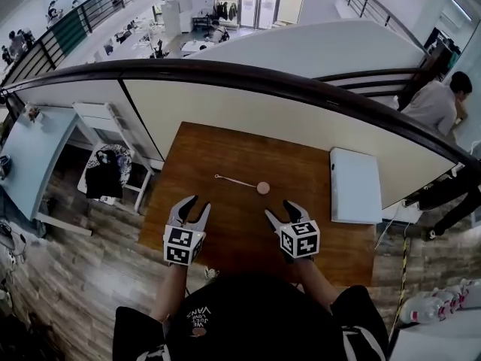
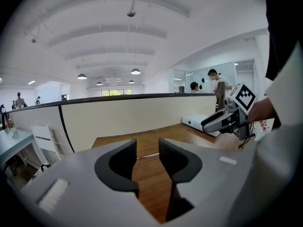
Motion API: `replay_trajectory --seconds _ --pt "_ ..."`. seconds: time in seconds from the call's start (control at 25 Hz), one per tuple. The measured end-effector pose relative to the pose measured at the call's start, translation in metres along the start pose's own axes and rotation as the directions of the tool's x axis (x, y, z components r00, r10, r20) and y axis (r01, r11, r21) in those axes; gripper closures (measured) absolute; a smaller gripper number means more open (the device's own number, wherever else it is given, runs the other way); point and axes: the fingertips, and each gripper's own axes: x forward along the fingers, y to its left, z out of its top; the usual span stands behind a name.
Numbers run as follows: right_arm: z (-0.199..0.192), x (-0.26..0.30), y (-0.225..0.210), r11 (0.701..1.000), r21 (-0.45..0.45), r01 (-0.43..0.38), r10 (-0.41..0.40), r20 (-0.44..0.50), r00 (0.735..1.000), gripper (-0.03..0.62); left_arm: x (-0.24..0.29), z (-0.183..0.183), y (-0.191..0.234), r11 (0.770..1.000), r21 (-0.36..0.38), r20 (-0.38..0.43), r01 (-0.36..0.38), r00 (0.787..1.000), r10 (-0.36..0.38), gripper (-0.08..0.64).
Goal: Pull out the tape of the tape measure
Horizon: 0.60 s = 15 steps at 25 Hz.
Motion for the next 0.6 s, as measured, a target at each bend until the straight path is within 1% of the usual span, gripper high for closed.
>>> replay_trajectory --seconds 0.16,0.28,0.4,0.6 --pt "0.002 -0.012 0.011 0.999 -0.011 -0.049 0.049 0.037 0.998 0.350 -0.017 0.007 -0.013 0.999 -0.042 0.033 -0.026 0.999 0.027 0.425" --pt "0.005 -0.022 0.021 0.996 -0.026 -0.088 0.090 0.071 0.993 0.351 -0.027 0.008 -0.020 0.997 -0.058 0.051 -0.049 0.997 0.052 0.425" --pt "0.003 -0.028 0.025 0.991 -0.050 -0.122 0.126 0.077 0.989 0.356 -0.031 0.002 -0.028 0.996 -0.062 0.054 -0.066 0.996 0.070 0.426" --pt "-0.004 -0.038 0.022 0.987 -0.078 -0.141 0.147 0.077 0.986 0.453 -0.037 -0.003 -0.047 0.995 -0.068 0.062 -0.075 0.995 0.079 0.435"
